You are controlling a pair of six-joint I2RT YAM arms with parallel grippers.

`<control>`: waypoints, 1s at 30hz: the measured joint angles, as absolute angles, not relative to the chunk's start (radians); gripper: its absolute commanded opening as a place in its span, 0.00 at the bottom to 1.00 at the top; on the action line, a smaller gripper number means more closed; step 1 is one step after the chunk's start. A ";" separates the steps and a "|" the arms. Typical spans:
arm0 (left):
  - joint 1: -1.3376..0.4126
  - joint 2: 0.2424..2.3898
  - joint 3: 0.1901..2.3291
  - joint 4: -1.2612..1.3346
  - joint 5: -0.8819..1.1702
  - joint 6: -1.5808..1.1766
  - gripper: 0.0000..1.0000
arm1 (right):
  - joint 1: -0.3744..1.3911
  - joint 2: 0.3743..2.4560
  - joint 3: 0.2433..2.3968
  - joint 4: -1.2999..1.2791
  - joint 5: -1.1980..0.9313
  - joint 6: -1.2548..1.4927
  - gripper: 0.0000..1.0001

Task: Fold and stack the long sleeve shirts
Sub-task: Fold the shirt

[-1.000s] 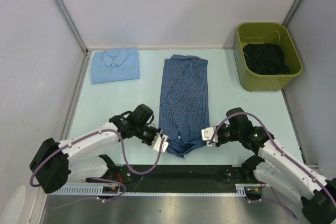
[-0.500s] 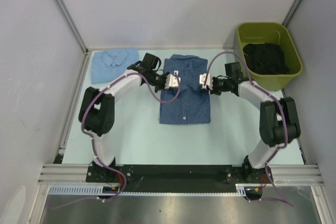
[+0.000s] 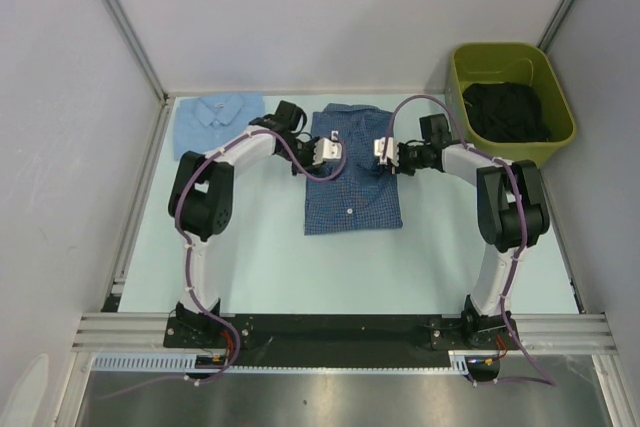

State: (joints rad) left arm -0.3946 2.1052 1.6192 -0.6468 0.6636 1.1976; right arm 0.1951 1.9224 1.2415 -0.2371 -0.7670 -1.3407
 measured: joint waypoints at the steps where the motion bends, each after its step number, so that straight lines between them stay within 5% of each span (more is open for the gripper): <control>1: -0.393 2.106 1.619 -0.647 0.658 1.191 0.20 | 0.197 1.922 1.242 -0.236 -0.765 -1.340 0.40; 2: -0.392 2.107 1.620 -0.646 0.653 1.180 0.25 | 0.197 1.922 1.242 -0.232 -0.756 -1.340 0.57; 3: -0.390 2.107 1.622 -0.646 0.644 1.168 0.32 | 0.199 1.922 1.242 -0.229 -0.747 -1.329 0.63; 6: -0.378 2.107 1.644 -0.637 0.610 1.095 0.53 | 0.200 1.918 1.242 -0.199 -0.690 -1.281 0.74; 7: -0.370 2.107 1.654 -0.627 0.601 1.058 0.69 | 0.198 1.912 1.243 -0.194 -0.671 -1.256 0.76; 11: -0.316 2.065 1.655 -0.572 0.579 0.872 0.83 | 0.172 1.871 1.320 -0.254 -0.600 -1.093 0.92; 15: -0.259 1.901 1.554 -0.525 0.593 0.650 0.97 | 0.153 1.803 1.458 -0.369 -0.578 -0.871 0.93; 21: -0.288 1.674 1.304 -0.377 0.799 0.299 0.95 | 0.212 1.734 1.501 -0.514 -0.697 -0.489 0.75; 30: -0.391 1.828 1.097 -0.064 1.043 -0.238 0.99 | 0.254 1.858 1.287 -0.454 -0.970 -0.008 0.71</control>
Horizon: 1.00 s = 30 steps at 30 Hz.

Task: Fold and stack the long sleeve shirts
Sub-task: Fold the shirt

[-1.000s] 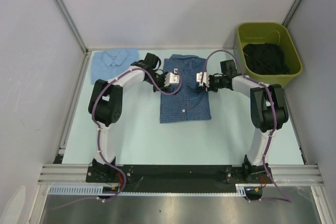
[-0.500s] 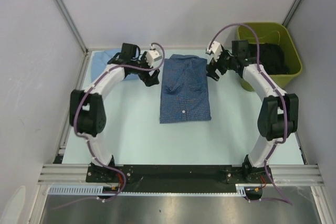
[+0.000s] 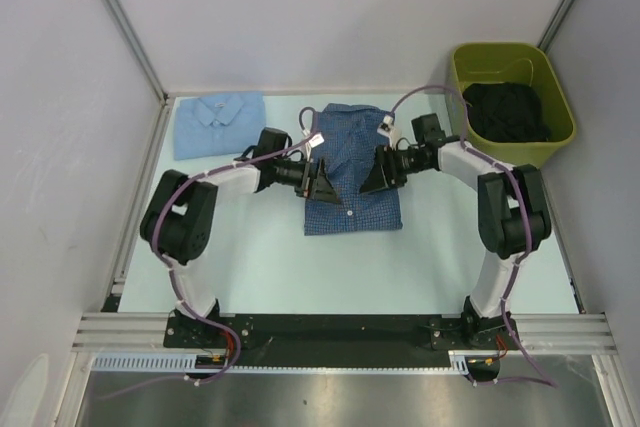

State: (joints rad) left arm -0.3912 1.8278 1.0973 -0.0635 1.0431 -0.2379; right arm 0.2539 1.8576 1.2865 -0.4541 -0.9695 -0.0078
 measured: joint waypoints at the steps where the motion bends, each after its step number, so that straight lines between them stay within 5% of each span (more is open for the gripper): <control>1: -0.392 1.853 1.095 -0.031 1.051 -0.278 0.99 | 0.253 1.878 1.264 -0.442 -0.985 0.019 0.72; 10: -0.316 2.048 1.093 0.128 1.061 -0.521 0.99 | 0.184 2.068 1.226 -0.379 -1.103 0.119 0.83; 18: -0.325 1.863 1.014 0.035 1.061 -0.443 0.99 | 0.195 1.844 1.129 -0.408 -1.061 0.130 0.99; 23: -0.434 1.748 0.995 0.044 1.084 -0.416 1.00 | 0.289 1.736 1.050 -0.332 -1.075 0.170 1.00; 30: -0.494 1.907 0.924 0.214 1.070 -0.529 0.99 | 0.296 1.902 0.968 -0.170 -1.113 0.286 0.99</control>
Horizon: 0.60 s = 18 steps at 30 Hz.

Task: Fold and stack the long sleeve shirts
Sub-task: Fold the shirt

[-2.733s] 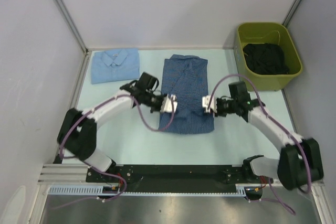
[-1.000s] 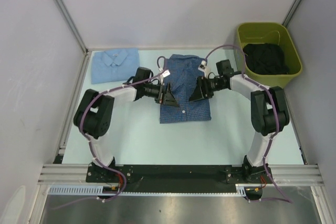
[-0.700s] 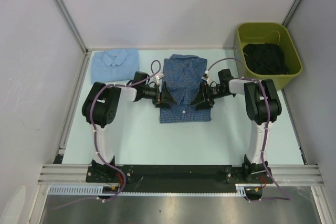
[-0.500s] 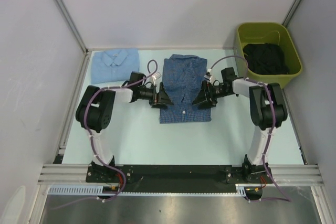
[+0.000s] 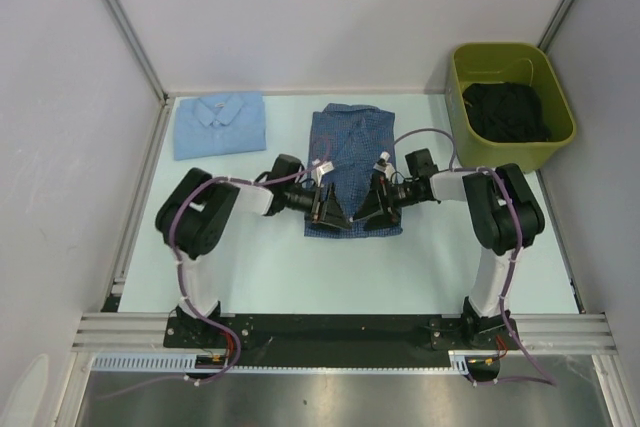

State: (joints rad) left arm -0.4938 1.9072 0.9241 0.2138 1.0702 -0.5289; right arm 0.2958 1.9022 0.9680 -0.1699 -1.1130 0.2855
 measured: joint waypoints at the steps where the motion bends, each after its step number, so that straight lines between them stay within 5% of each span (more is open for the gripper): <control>1: -0.482 1.949 0.903 0.249 1.069 -0.570 0.99 | 0.279 1.923 0.968 -0.159 -1.140 0.299 0.98; 7: -0.395 1.927 0.838 0.281 1.127 -0.621 0.99 | 0.206 1.963 0.972 -0.199 -1.226 0.282 0.85; 11: -0.373 1.792 0.844 0.090 1.090 -0.441 0.98 | 0.180 1.900 0.994 -0.293 -1.151 0.244 0.49; 18: -0.346 1.668 0.946 0.019 1.013 -0.333 0.97 | 0.196 1.835 1.144 -0.204 -0.994 0.313 0.25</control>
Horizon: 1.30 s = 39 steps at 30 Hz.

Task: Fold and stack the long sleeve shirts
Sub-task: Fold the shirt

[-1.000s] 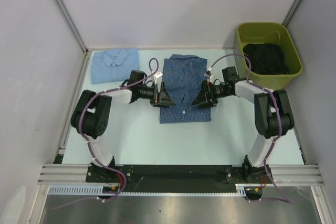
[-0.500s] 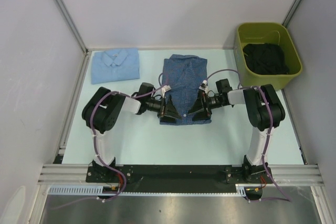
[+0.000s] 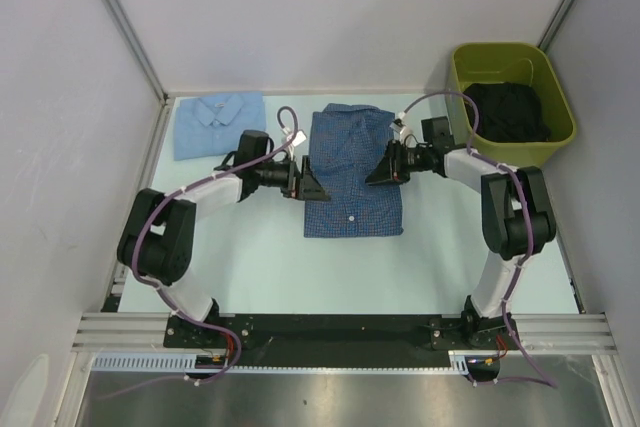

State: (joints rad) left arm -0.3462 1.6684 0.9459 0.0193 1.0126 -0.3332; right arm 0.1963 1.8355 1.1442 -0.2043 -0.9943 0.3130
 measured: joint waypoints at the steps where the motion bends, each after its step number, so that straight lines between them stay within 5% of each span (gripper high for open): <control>1: -0.337 1.673 0.956 0.019 0.996 -0.332 0.97 | 0.204 1.849 1.165 -0.188 -0.979 0.323 0.24; 14: -0.285 1.763 1.090 -0.058 0.859 -0.268 0.93 | 0.285 2.139 1.311 -0.105 -0.849 0.409 0.19; 29: -0.284 1.834 1.169 -0.083 0.799 -0.255 0.88 | 0.293 2.078 1.339 -0.048 -0.830 0.422 0.22; 39: -0.284 1.879 1.214 -0.067 0.788 -0.273 0.83 | 0.263 2.216 1.409 -0.030 -0.853 0.416 0.25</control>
